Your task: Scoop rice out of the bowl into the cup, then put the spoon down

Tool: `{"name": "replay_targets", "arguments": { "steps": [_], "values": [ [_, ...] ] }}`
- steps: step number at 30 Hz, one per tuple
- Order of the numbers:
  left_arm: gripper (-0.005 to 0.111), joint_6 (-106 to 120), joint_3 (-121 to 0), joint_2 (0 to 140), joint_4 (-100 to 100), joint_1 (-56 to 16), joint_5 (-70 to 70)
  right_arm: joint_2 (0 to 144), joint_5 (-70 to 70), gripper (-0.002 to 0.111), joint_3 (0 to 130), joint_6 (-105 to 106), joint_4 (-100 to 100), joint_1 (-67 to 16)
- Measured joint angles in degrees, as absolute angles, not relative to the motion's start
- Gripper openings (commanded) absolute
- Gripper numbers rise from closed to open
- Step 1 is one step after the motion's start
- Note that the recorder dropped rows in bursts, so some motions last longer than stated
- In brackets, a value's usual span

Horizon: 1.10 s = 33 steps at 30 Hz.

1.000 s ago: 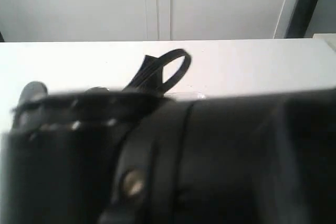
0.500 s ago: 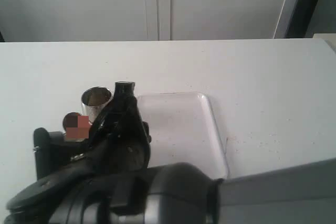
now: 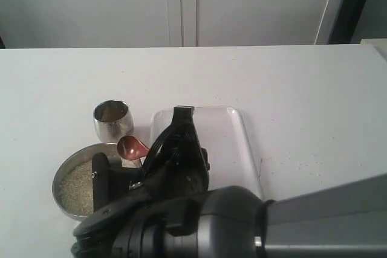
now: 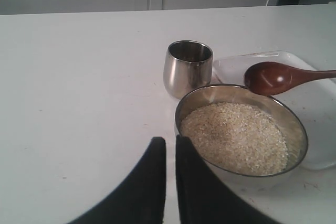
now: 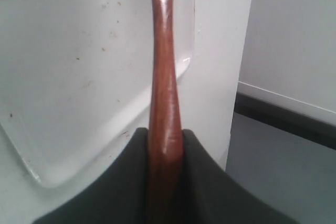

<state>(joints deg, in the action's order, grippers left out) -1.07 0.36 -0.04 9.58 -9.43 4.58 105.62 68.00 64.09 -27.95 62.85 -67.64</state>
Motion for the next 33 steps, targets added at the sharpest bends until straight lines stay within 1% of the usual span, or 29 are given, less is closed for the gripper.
{"name": "replay_targets", "arguments": {
  "steps": [7, 23, 33],
  "values": [
    [0.014, -1.1, 0.4, 0.0, 9.6, -9.4, 4.6, 106.3, 64.0, 0.0, 64.1, -28.4, 63.1, -67.6],
    [0.014, -1.1, 0.4, 0.0, 9.6, -9.4, 4.6, 110.1, 61.3, 0.0, 64.1, -33.2, 69.1, -67.6],
    [0.014, -1.1, 0.4, 0.0, 9.6, -9.4, 4.6, 110.4, 60.2, 0.0, 64.3, -33.4, 69.6, -64.8]
  ]
}}
